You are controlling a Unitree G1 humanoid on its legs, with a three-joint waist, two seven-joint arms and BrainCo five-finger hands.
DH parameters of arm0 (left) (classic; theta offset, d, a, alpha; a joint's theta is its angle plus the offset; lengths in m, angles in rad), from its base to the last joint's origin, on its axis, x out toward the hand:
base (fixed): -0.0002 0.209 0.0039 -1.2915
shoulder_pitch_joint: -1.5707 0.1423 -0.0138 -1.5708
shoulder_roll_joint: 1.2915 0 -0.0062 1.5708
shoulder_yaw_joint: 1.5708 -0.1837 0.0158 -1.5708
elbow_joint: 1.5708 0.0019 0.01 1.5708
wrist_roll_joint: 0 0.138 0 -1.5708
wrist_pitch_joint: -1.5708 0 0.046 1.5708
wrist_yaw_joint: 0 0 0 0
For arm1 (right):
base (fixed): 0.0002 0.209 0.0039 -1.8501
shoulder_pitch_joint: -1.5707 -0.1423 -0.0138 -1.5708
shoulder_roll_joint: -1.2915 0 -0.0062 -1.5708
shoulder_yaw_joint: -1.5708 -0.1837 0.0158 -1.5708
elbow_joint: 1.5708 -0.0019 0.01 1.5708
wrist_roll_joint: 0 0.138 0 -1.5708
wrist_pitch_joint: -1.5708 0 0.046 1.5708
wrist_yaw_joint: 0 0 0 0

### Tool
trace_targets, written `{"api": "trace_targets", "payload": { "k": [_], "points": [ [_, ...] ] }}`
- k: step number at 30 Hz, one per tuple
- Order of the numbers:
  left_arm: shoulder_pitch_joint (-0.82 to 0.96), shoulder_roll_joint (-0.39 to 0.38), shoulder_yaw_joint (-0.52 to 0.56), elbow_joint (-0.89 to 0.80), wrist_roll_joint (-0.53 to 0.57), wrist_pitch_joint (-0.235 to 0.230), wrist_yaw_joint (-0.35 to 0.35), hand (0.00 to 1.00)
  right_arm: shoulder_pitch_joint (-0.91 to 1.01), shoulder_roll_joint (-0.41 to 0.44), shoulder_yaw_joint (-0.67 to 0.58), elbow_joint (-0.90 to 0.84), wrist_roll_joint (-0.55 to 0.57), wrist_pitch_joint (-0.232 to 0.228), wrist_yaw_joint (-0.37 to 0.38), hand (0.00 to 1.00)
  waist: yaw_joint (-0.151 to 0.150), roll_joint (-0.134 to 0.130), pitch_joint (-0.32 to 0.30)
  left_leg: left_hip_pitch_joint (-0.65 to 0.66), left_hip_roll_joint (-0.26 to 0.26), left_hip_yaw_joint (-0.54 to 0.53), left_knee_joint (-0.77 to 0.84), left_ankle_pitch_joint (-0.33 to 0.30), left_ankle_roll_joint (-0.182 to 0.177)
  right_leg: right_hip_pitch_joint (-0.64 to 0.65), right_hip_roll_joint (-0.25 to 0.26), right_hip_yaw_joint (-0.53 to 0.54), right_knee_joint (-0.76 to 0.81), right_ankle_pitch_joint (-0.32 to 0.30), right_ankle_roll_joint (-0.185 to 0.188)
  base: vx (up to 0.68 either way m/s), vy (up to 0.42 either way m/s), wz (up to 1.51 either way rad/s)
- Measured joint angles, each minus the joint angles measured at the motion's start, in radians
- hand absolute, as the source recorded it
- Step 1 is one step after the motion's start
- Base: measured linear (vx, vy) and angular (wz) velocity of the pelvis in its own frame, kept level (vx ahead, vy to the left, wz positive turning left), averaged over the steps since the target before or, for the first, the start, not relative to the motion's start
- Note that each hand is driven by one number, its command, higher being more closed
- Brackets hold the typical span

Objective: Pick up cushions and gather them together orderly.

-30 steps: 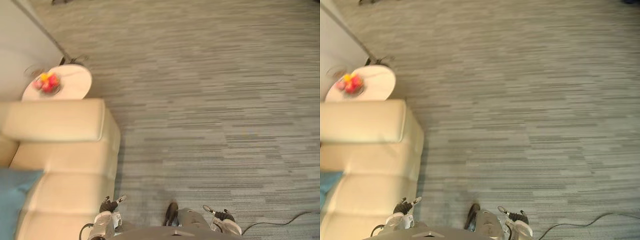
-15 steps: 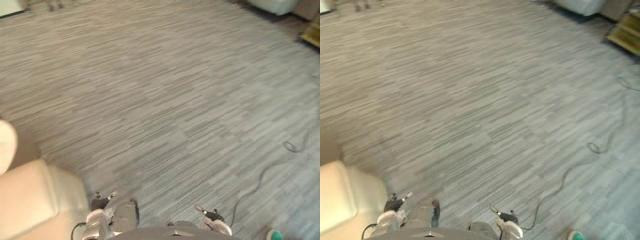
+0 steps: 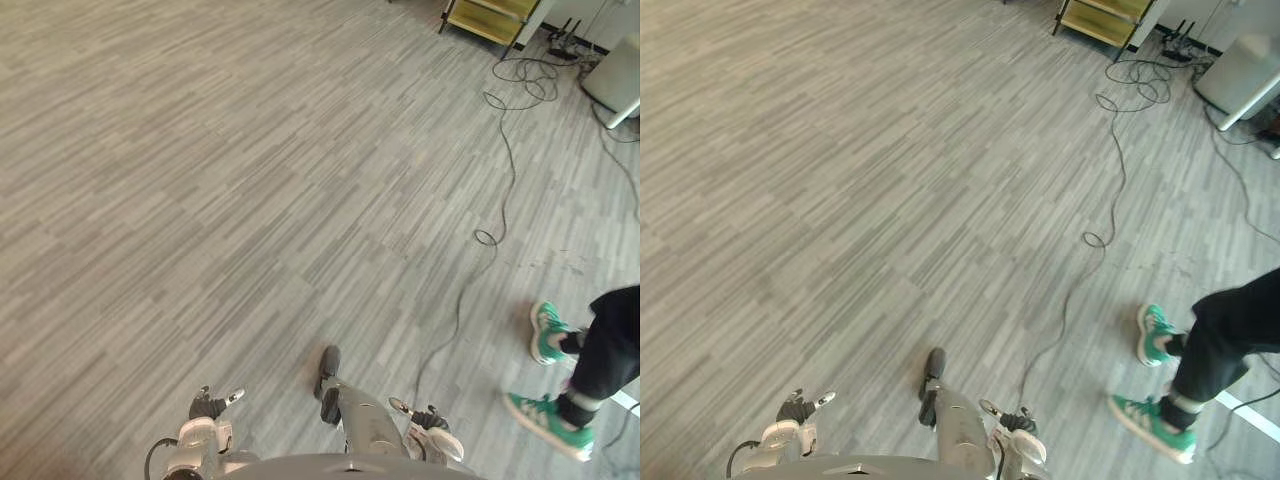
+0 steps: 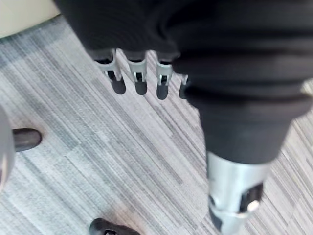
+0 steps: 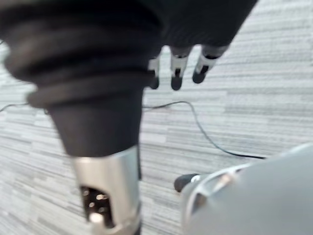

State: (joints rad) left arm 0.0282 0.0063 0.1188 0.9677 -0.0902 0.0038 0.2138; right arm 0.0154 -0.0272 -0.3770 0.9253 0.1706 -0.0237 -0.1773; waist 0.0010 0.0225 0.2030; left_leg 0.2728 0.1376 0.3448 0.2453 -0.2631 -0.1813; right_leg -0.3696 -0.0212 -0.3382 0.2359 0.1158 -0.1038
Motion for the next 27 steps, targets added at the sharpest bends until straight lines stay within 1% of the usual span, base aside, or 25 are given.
{"api": "trace_targets", "payload": {
  "k": [1,2,3,4,5,7,8,9,10,12,13,14,15,16,17,18,19,20,21,22,23,24,25,26,27],
  "points": [
    [0.004,-0.01,0.019,-0.009,0.001,-0.001,0.004,0.0,0.001,0.005,0.001,-0.006,-0.001,-0.002,0.0,0.0,0.003,0.011,0.002,-0.035,0.026,-0.015,0.13,0.04,0.0,0.013,0.015,0.01,0.012,-0.03,-0.002,0.37,-0.187,-0.5],
    [0.009,-0.019,0.043,-0.009,0.003,-0.001,0.003,0.0,0.002,0.007,-0.003,-0.013,-0.001,-0.003,-0.001,0.0,0.001,0.025,0.008,-0.093,0.058,-0.035,0.292,0.11,0.017,0.045,0.041,0.031,0.011,-0.058,-0.008,0.5,-0.196,-0.8],
    [0.022,-0.028,0.061,-0.012,0.004,-0.001,0.004,0.0,0.004,0.005,0.009,-0.016,0.0,0.0,-0.001,0.0,0.005,0.034,0.008,-0.155,0.095,-0.063,0.471,0.205,0.03,0.091,0.068,0.068,-0.002,-0.079,-0.02,0.51,-0.104,-0.88],
    [0.026,-0.028,0.07,-0.019,0.004,-0.004,0.001,0.0,0.01,0.005,0.014,-0.016,0.0,0.002,-0.001,0.0,0.01,0.04,0.011,-0.21,0.124,-0.079,0.627,0.205,0.042,0.135,0.092,0.094,-0.023,-0.094,-0.027,0.5,-0.087,-1.05],
    [0.026,-0.024,0.076,-0.024,0.004,-0.006,0.001,0.0,0.012,0.008,0.015,-0.012,0.0,0.003,-0.002,0.0,0.018,0.036,0.016,-0.258,0.142,-0.087,0.757,0.191,0.056,0.194,0.11,0.135,-0.045,-0.107,-0.035,0.46,-0.049,-0.94],
    [0.027,-0.021,0.082,-0.038,0.004,-0.006,0.001,0.0,0.019,0.008,0.017,-0.009,0.0,0.006,-0.005,0.0,0.026,0.031,0.022,-0.331,0.143,-0.092,0.848,0.161,0.069,0.271,0.121,0.182,-0.081,-0.127,-0.036,0.38,-0.045,-0.72],
    [0.034,-0.023,0.088,-0.051,0.004,-0.006,0.001,0.0,0.022,0.009,0.022,-0.011,0.0,0.007,-0.006,0.0,0.036,0.023,0.027,-0.38,0.14,-0.092,0.876,0.146,0.091,0.318,0.127,0.223,-0.112,-0.15,-0.044,0.37,-0.01,-0.68],
    [0.04,-0.026,0.096,-0.066,0.002,-0.011,0.001,0.0,0.021,0.007,0.02,-0.007,0.0,0.007,-0.007,0.0,0.043,0.028,0.025,-0.436,0.131,-0.096,0.867,0.128,0.091,0.357,0.128,0.248,-0.136,-0.162,-0.044,0.29,0.003,-0.64],
    [0.041,-0.026,0.097,-0.071,-0.003,-0.012,0.0,0.0,0.021,0.005,0.02,-0.004,0.001,0.009,-0.007,0.0,0.046,0.03,0.025,-0.462,0.126,-0.096,0.854,0.117,0.086,0.373,0.128,0.26,-0.148,-0.165,-0.042,0.26,0.032,-0.66],
    [0.044,-0.032,0.116,-0.099,-0.018,-0.014,0.0,0.0,0.014,0.003,0.011,0.006,0.001,0.011,-0.007,0.0,0.07,0.034,0.023,-0.557,0.11,-0.077,0.747,0.081,0.103,0.423,0.127,0.33,-0.185,-0.177,-0.023,0.3,0.064,-0.81],
    [0.044,-0.033,0.118,-0.109,-0.023,-0.014,0.0,0.0,0.012,0.003,0.013,0.0,0.001,0.014,-0.007,0.0,0.08,0.037,0.023,-0.593,0.094,-0.067,0.645,0.076,0.106,0.447,0.121,0.352,-0.205,-0.184,-0.025,0.38,0.132,-0.78],
    [0.045,-0.034,0.115,-0.116,-0.024,-0.015,0.0,0.0,0.01,0.002,0.016,-0.002,0.001,0.019,-0.007,0.0,0.085,0.036,0.023,-0.611,0.066,-0.067,0.512,0.078,0.106,0.467,0.11,0.37,-0.217,-0.193,-0.021,0.44,0.165,-0.6],
    [0.046,-0.04,0.115,-0.125,-0.024,-0.015,0.001,0.0,0.007,0.001,0.009,0.0,0.0,0.021,-0.007,0.0,0.091,0.035,0.023,-0.611,0.02,-0.07,0.275,0.105,0.095,0.495,0.092,0.389,-0.23,-0.21,-0.006,0.45,0.175,-0.4],
    [0.047,-0.043,0.114,-0.126,-0.023,-0.014,0.001,0.0,0.005,0.0,0.009,0.001,0.0,0.021,-0.007,0.0,0.095,0.037,0.022,-0.606,0.004,-0.073,0.164,0.136,0.087,0.505,0.086,0.397,-0.235,-0.22,-0.002,0.58,0.231,-0.46],
    [0.054,-0.049,0.106,-0.129,-0.023,-0.014,0.0,0.0,0.004,-0.014,0.009,0.007,-0.001,0.021,-0.007,0.0,0.106,0.057,0.01,-0.623,-0.011,-0.069,-0.039,0.207,0.062,0.533,0.086,0.42,-0.252,-0.249,0.02,0.49,0.224,-0.43],
    [0.059,-0.048,0.095,-0.128,-0.022,-0.013,0.001,0.0,0.004,-0.022,0.009,0.016,-0.002,0.021,-0.007,0.0,0.11,0.072,0.004,-0.641,-0.009,-0.066,-0.079,0.226,0.073,0.564,0.088,0.431,-0.258,-0.276,0.036,0.64,0.318,-0.46],
    [0.067,-0.04,0.096,-0.121,-0.022,-0.013,0.0,0.0,0.01,-0.022,0.009,0.032,-0.003,0.021,-0.007,0.0,0.111,0.071,0.0,-0.634,-0.018,-0.073,-0.085,0.277,0.117,0.607,0.078,0.436,-0.256,-0.299,0.068,0.63,0.314,-0.29],
    [0.068,-0.029,0.093,-0.11,-0.017,-0.013,0.0,0.0,0.02,-0.013,0.01,0.044,-0.005,0.025,-0.006,0.0,0.109,0.052,-0.017,-0.609,-0.045,-0.083,-0.08,0.359,0.19,0.633,0.051,0.44,-0.233,-0.332,0.087,0.65,0.313,-0.22],
    [0.07,-0.022,0.092,-0.106,-0.013,-0.013,0.0,0.0,0.022,-0.009,0.011,0.044,-0.006,0.026,-0.005,0.0,0.11,0.04,-0.027,-0.602,-0.061,-0.088,-0.083,0.381,0.22,0.624,0.039,0.439,-0.2,-0.343,0.092,0.54,0.25,-0.22],
    [0.074,-0.009,0.091,-0.099,-0.013,-0.013,0.0,0.0,0.021,0.003,0.014,0.043,-0.012,0.027,-0.004,0.0,0.11,0.011,-0.052,-0.592,-0.093,-0.095,-0.095,0.379,0.246,0.576,0.016,0.443,-0.099,-0.358,0.099,0.4,0.195,-0.17],
    [0.074,-0.003,0.09,-0.095,-0.014,-0.013,-0.001,0.0,0.021,0.008,0.013,0.043,-0.013,0.026,-0.004,0.0,0.108,-0.001,-0.059,-0.583,-0.105,-0.091,-0.1,0.372,0.255,0.551,0.005,0.441,-0.04,-0.366,0.115,0.65,0.322,-0.11],
    [0.074,0.017,0.09,-0.089,-0.015,-0.011,-0.001,0.0,0.023,0.019,0.01,0.05,-0.019,0.025,-0.004,0.0,0.102,-0.041,-0.067,-0.537,-0.146,-0.066,-0.104,0.341,0.277,0.491,-0.029,0.44,0.15,-0.375,0.21,0.64,0.298,-0.01],
    [0.074,0.021,0.09,-0.089,-0.016,-0.011,-0.001,0.0,0.022,0.019,0.01,0.059,-0.02,0.024,-0.003,0.0,0.101,-0.05,-0.066,-0.522,-0.154,-0.058,-0.088,0.319,0.288,0.469,-0.038,0.443,0.229,-0.365,0.262,0.62,0.271,-0.08],
    [0.074,0.024,0.084,-0.088,-0.017,-0.01,0.0,0.0,0.018,0.016,0.01,0.076,-0.02,0.023,-0.003,0.0,0.105,-0.053,-0.065,-0.499,-0.156,-0.047,-0.042,0.266,0.298,0.425,-0.043,0.462,0.378,-0.316,0.371,0.34,0.125,-0.15],
    [0.075,0.025,0.082,-0.088,-0.017,-0.01,0.0,0.0,0.019,0.017,0.011,0.077,-0.02,0.023,-0.003,0.0,0.106,-0.052,-0.065,-0.484,-0.156,-0.046,-0.022,0.243,0.297,0.404,-0.041,0.47,0.447,-0.287,0.405,0.52,0.193,-0.23]
  ]
}}
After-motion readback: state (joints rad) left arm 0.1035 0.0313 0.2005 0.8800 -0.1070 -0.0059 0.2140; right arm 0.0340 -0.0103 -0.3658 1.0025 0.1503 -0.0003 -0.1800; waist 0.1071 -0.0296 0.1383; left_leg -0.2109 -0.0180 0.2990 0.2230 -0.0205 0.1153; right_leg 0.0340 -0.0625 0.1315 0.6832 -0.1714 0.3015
